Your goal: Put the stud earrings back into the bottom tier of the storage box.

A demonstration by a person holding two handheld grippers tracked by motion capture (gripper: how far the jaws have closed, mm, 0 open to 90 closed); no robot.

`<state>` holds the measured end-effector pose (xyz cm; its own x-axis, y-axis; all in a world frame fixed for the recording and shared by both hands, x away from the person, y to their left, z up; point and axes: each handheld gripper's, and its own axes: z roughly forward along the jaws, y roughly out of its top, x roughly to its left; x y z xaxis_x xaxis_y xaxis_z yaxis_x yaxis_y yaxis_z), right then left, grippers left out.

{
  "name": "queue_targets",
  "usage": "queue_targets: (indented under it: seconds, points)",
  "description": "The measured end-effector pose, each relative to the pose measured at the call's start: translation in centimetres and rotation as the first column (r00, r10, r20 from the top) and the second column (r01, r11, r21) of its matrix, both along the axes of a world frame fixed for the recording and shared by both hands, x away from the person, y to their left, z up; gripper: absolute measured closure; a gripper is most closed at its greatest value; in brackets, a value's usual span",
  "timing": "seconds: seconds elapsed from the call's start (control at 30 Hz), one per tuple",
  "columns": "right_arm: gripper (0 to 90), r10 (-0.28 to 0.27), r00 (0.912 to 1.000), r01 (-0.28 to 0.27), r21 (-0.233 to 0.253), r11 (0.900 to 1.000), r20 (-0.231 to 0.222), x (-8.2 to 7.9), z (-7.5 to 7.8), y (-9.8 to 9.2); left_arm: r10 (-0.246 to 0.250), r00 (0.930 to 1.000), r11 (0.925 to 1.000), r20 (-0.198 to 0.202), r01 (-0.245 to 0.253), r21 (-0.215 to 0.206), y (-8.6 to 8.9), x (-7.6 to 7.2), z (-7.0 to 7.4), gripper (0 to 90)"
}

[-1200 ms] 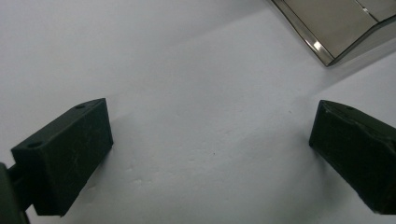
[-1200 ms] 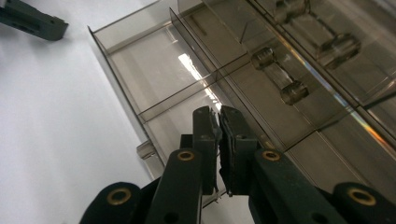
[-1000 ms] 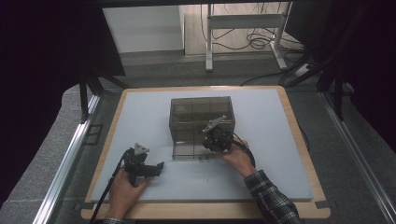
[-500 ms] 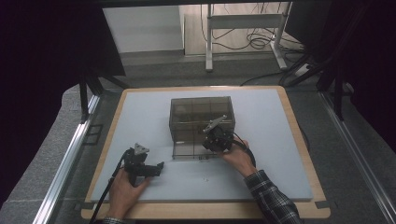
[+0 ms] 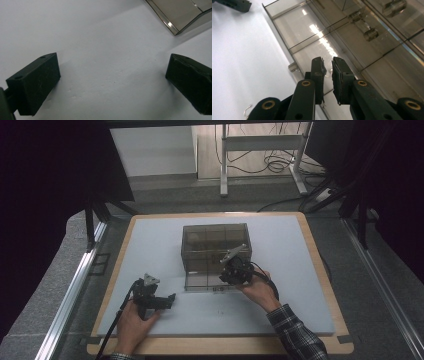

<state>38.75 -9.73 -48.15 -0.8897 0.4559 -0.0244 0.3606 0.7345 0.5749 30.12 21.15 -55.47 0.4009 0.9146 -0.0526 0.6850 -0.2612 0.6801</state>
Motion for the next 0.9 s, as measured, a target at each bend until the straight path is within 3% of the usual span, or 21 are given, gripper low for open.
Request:
queue_targets:
  seconds: [0.27,0.43,0.53,0.9]
  points:
    - [75.3,0.018,0.9998,-0.018,-0.014,1.000,0.001,-1.0,0.4,-0.4,-0.003,1.0000,1.0000,0.001,0.003,0.003,0.0,0.0,0.0,0.0]
    - [71.2,0.029,0.9993,-0.030,-0.042,0.999,-0.025,-1.7,0.1,-0.6,-0.003,1.0000,1.0000,0.001,0.003,0.003,0.0,0.0,0.0,0.0]
    - [70.8,0.028,0.9995,-0.029,-0.058,0.998,-0.013,-2.1,-0.1,-0.8,0.001,1.0000,1.0000,0.004,-0.001,-0.001,0.0,0.0,0.0,0.0]
    - [70.3,0.051,0.9981,-0.052,-0.045,0.998,-0.034,-3.5,-0.4,-1.4,0.004,1.0000,1.0000,0.002,-0.004,-0.005,0.0,0.0,0.0,0.0]
